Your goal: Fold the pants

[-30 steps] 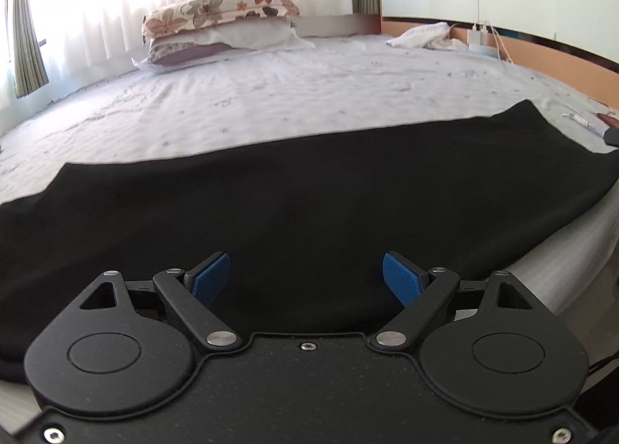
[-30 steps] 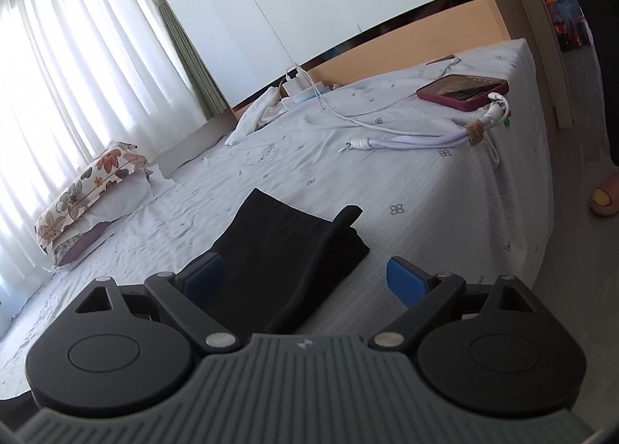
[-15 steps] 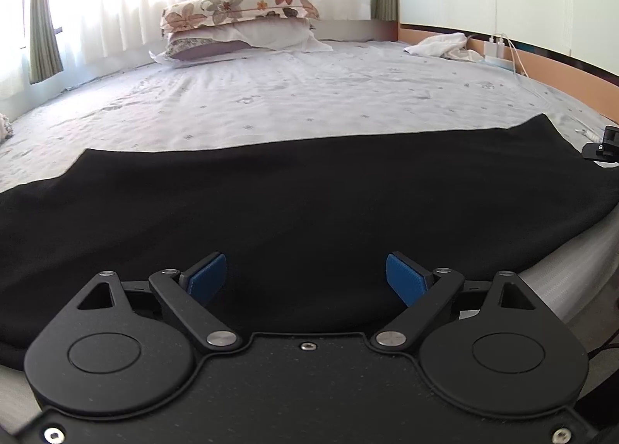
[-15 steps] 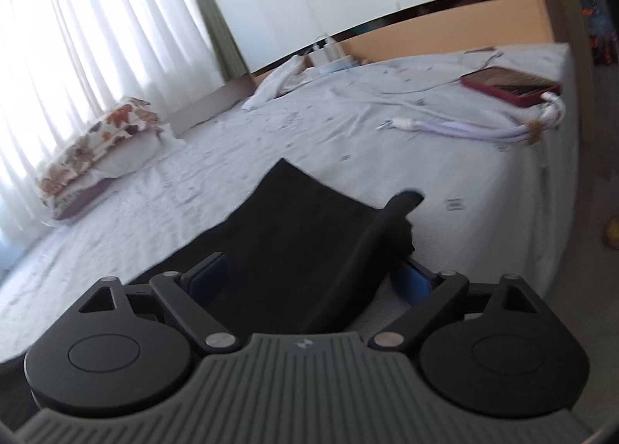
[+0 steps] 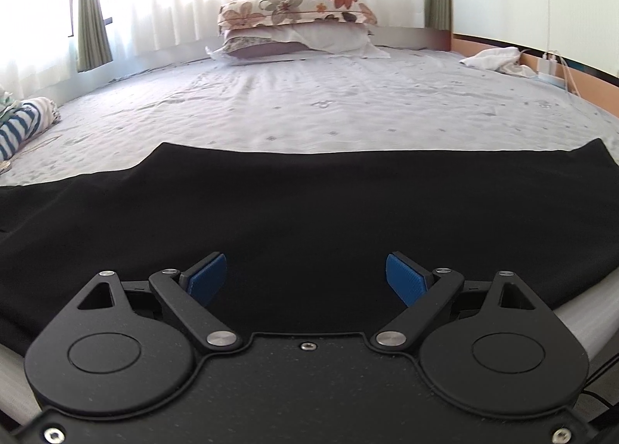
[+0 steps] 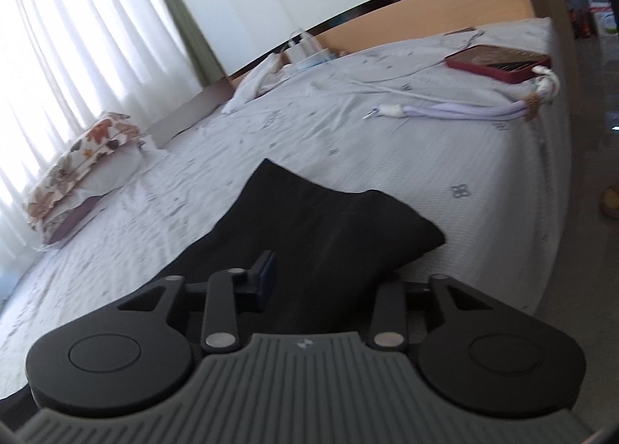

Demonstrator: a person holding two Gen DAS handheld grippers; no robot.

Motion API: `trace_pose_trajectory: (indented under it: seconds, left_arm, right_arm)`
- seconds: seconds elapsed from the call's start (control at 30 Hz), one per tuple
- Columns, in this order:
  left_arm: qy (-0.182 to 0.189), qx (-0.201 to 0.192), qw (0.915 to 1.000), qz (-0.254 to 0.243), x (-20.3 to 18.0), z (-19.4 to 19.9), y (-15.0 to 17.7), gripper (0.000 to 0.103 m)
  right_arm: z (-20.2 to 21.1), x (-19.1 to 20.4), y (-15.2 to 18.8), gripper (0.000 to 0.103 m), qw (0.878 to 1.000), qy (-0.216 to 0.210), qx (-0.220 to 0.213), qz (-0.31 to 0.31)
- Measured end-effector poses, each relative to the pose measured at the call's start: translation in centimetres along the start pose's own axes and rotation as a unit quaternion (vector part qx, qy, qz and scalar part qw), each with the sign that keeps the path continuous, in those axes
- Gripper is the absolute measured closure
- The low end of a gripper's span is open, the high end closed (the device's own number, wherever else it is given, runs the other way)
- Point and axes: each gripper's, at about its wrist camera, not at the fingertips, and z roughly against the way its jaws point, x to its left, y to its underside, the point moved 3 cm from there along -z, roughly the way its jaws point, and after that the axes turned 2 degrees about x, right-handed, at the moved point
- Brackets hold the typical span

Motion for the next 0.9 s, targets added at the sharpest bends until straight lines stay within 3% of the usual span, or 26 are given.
trace_pose_trajectory:
  seconds: [0.1, 0.23, 0.33, 0.5, 0.6, 0.9]
  left_arm:
    - [-0.009, 0.003, 1.0, 0.003, 0.5, -0.3, 0.1, 0.014]
    - [-0.013, 0.008, 0.9999, 0.001, 0.7, -0.6, 0.3, 0.014]
    - [-0.013, 0.012, 0.9998, -0.003, 0.5, -0.7, 0.6, 0.014]
    - [-0.014, 0.012, 0.9998, 0.001, 0.7, -0.7, 0.8, 0.014]
    - [-0.016, 0.014, 0.9998, 0.004, 0.9, -0.9, 0.9, 0.014]
    - [-0.016, 0.02, 0.9996, 0.01, 1.2, -1.4, 1.1, 0.013]
  right_arm:
    - [0.6, 0.0, 0.2, 0.054, 0.999, 0.028, -0.017, 0.011]
    - [0.5, 0.5, 0.2, 0.04, 0.997, 0.046, -0.027, 0.048]
    - [-0.1, 1.0, 0.1, 0.04, 0.996, 0.061, -0.025, 0.063]
    - [0.2, 0.9, -0.1, 0.04, 0.997, 0.061, -0.036, 0.029]
    - [1.1, 0.5, 0.0, 0.034, 0.996, 0.063, -0.052, 0.017]
    - [2.0, -0.7, -0.2, 0.027, 0.995, 0.072, -0.063, 0.018]
